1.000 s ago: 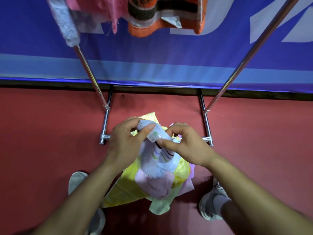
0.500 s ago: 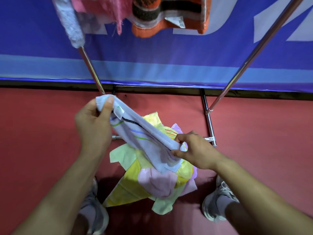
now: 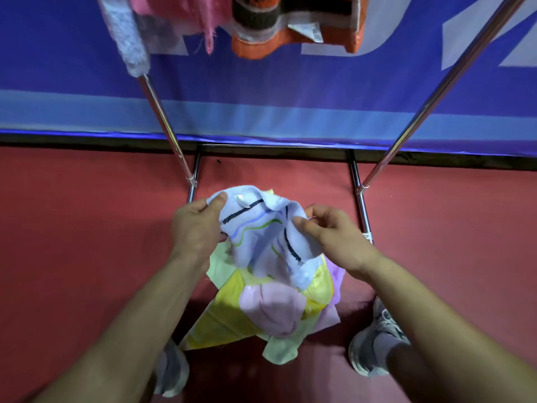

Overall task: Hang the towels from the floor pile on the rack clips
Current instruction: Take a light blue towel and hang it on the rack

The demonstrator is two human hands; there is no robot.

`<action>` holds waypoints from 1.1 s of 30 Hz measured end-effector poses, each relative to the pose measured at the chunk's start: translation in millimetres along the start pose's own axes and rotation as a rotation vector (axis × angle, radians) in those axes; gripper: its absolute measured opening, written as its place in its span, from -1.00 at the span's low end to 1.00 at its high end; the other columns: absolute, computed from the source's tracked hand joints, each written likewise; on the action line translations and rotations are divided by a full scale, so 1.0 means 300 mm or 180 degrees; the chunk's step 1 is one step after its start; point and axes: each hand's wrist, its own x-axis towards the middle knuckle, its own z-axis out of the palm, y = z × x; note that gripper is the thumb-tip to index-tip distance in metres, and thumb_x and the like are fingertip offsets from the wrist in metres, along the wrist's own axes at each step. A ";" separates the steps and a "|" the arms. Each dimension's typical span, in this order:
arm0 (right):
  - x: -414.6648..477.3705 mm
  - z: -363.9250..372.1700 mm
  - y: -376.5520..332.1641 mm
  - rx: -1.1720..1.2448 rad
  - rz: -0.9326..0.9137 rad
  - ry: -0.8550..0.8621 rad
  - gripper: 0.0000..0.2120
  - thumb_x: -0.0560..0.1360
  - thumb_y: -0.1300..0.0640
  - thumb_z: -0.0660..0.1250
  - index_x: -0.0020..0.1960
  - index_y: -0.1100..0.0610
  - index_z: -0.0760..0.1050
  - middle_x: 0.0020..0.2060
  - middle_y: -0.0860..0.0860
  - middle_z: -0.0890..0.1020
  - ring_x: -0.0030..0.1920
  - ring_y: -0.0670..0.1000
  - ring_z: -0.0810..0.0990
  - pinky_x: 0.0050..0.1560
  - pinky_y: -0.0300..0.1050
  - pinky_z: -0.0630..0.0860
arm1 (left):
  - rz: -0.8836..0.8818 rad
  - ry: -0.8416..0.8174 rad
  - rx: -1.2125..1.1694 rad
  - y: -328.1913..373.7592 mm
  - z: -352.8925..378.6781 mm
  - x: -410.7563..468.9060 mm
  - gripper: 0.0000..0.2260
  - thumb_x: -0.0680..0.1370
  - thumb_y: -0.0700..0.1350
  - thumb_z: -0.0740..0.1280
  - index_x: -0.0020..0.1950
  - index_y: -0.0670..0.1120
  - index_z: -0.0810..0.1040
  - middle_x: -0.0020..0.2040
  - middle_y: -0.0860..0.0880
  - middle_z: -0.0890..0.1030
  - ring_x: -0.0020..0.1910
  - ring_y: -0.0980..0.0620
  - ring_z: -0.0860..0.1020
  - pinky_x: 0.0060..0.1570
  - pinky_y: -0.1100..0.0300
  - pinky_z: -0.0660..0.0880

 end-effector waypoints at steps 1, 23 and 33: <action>0.006 0.007 -0.008 0.0210 0.0017 0.0049 -0.81 0.62 0.13 0.35 -0.12 0.21 0.55 -0.29 0.11 0.46 -0.26 0.04 0.38 -0.26 -0.08 0.35 | -0.0062 -0.0039 -0.0037 -0.006 0.009 -0.003 -0.82 0.58 -0.05 0.41 -0.15 -0.12 0.69 -0.16 -0.21 0.65 -0.20 -0.10 0.58 -0.08 -0.18 0.63; 0.024 0.018 -0.046 0.1334 0.1117 0.0152 -0.92 0.59 0.18 0.34 -0.06 0.16 0.57 -0.18 0.11 0.61 -0.28 0.03 0.60 -0.35 -0.20 0.55 | 0.0260 -0.0426 0.0573 -0.064 0.089 -0.063 -0.55 0.43 0.19 0.35 -0.17 -0.23 0.62 -0.27 -0.24 0.64 -0.28 -0.16 0.65 -0.17 -0.10 0.64; 0.015 0.053 -0.064 0.1616 0.0859 0.0353 -0.87 0.63 0.24 0.30 -0.06 0.24 0.57 -0.32 0.13 0.69 -0.43 0.03 0.66 -0.41 -0.22 0.56 | 0.1720 -0.0398 0.1820 -0.099 0.149 -0.174 -0.71 0.54 0.10 0.24 -0.25 -0.04 0.56 -0.26 0.07 0.48 -0.27 0.03 0.50 -0.26 0.01 0.46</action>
